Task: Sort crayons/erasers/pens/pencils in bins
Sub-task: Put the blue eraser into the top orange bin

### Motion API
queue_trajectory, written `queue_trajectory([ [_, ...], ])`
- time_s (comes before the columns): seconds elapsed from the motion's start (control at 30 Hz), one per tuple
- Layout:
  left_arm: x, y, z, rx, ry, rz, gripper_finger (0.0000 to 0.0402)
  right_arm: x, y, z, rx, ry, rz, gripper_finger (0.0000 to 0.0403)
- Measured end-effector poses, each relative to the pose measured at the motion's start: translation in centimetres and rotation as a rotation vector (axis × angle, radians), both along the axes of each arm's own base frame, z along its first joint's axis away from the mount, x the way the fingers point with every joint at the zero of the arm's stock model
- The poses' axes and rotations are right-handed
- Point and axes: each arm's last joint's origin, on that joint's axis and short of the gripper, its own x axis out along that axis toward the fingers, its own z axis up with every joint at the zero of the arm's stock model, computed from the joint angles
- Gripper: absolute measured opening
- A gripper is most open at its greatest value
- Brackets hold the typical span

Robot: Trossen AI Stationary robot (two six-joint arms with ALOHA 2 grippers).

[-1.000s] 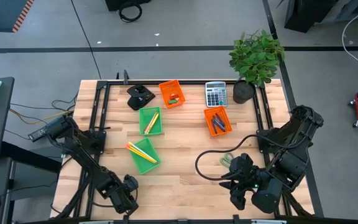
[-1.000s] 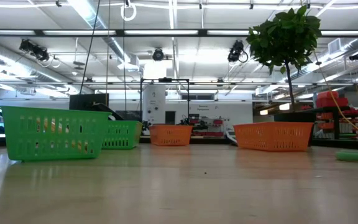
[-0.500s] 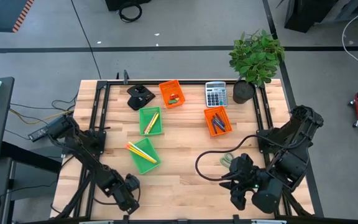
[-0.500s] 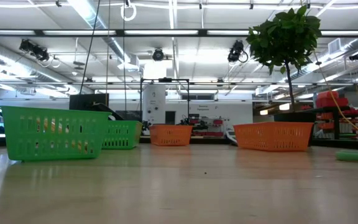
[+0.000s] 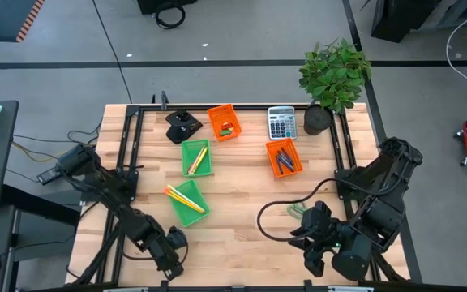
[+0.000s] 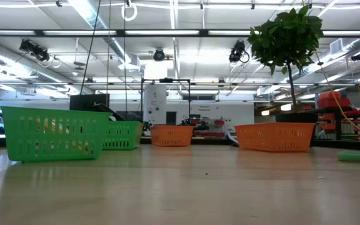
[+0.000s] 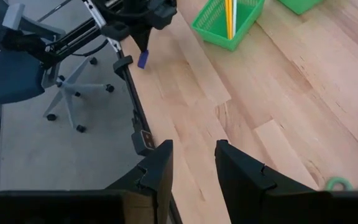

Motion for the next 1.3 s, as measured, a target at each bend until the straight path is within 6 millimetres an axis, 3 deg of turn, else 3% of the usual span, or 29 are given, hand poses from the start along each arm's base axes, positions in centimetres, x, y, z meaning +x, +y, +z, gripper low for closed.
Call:
queue_trajectory([
  [0.23,1.7,1.3,3.9,0.035,-0.129,0.014,0.0001,-0.3,0.3,0.0,-0.011,-0.001,0.022,0.0127],
  [0.4,4.8,4.4,7.3,0.153,-0.26,-0.007,0.0001,-0.3,0.2,0.0,-0.015,-0.002,0.021,0.0127],
  [0.6,9.7,12.5,12.2,0.391,-0.397,-0.089,0.0001,0.4,-0.5,-0.1,-0.029,0.005,-0.009,0.0127],
  [0.73,11.1,19.0,14.4,0.522,-0.43,-0.152,0.0001,1.0,-2.5,-0.6,-0.078,0.072,-0.127,0.0127],
  [0.9,10.5,27.0,14.5,0.622,-0.347,-0.135,0.0002,2.5,-5.8,-0.9,-0.137,0.132,-0.296,0.0127],
  [1.07,9.5,33.7,14.7,0.693,-0.358,-0.042,0.0003,4.8,-9.1,-0.5,-0.213,0.126,-0.354,0.0127],
  [1.3,8.4,39.3,14.5,0.729,-0.414,0.071,0.0003,7.3,-14.4,-0.1,-0.314,0.172,-0.405,0.0127],
])
